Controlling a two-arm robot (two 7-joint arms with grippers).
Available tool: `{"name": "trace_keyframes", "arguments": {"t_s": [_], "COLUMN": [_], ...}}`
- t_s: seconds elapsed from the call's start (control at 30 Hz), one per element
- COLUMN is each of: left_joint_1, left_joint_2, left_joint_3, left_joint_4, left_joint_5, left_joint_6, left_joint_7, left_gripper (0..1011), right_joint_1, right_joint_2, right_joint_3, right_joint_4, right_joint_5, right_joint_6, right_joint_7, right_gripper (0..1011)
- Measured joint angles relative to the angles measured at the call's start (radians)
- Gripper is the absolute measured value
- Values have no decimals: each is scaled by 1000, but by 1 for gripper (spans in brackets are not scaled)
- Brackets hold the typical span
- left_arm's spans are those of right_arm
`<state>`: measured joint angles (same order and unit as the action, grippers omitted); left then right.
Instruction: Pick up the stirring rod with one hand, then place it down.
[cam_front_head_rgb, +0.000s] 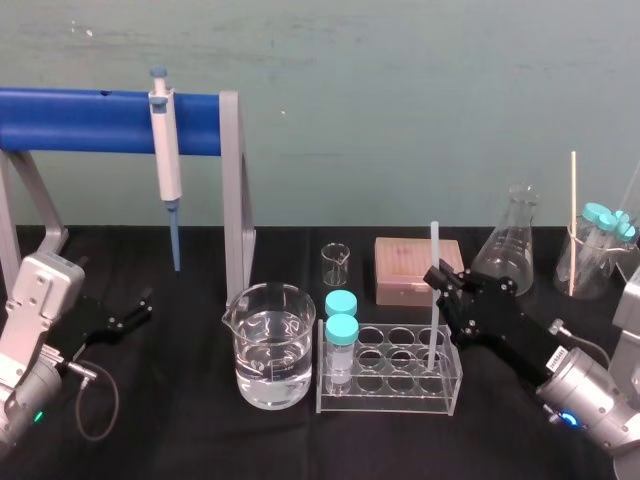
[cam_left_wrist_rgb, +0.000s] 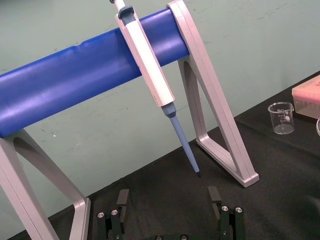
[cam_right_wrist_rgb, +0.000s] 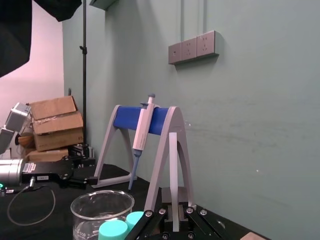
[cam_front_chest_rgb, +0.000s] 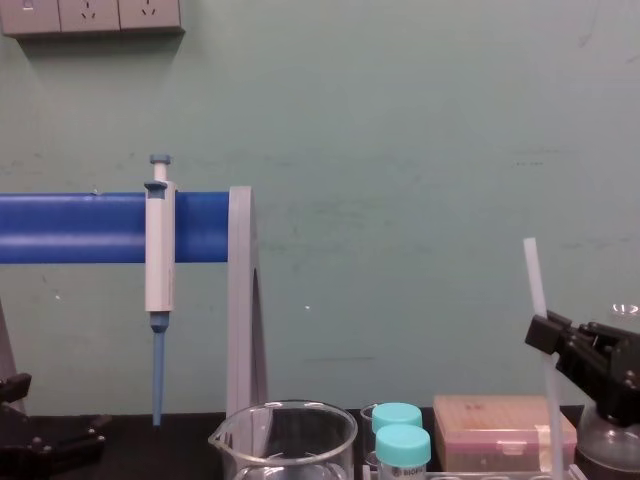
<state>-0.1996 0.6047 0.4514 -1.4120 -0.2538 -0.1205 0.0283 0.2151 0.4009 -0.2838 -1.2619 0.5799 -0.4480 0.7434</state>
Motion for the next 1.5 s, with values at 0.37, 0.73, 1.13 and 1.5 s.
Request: {"name": "trace_keyframes", "arguments": {"t_s": [0.37,0.73,1.13,1.5], "left_joint_1": [0,0,0,0], "left_joint_2": [0,0,0,0], "left_joint_3": [0,0,0,0], "left_joint_4": [0,0,0,0], "left_joint_5": [0,0,0,0], "left_joint_6": [0,0,0,0], "left_joint_7": [0,0,0,0], "left_gripper": [1000,1000,1000,1000], "right_joint_1": [16,6,-2,-1], "right_joint_2": [-16,-14,-11,-12], "right_joint_3": [-11,-17,-21,-20], "right_joint_4": [48,52,50,50], "right_joint_5": [-5,-16,-39,-36], "right_joint_6": [13,41,52,51], "right_joint_7": [2,-13,-37,-35], "right_gripper": [61,61,61,173]}}
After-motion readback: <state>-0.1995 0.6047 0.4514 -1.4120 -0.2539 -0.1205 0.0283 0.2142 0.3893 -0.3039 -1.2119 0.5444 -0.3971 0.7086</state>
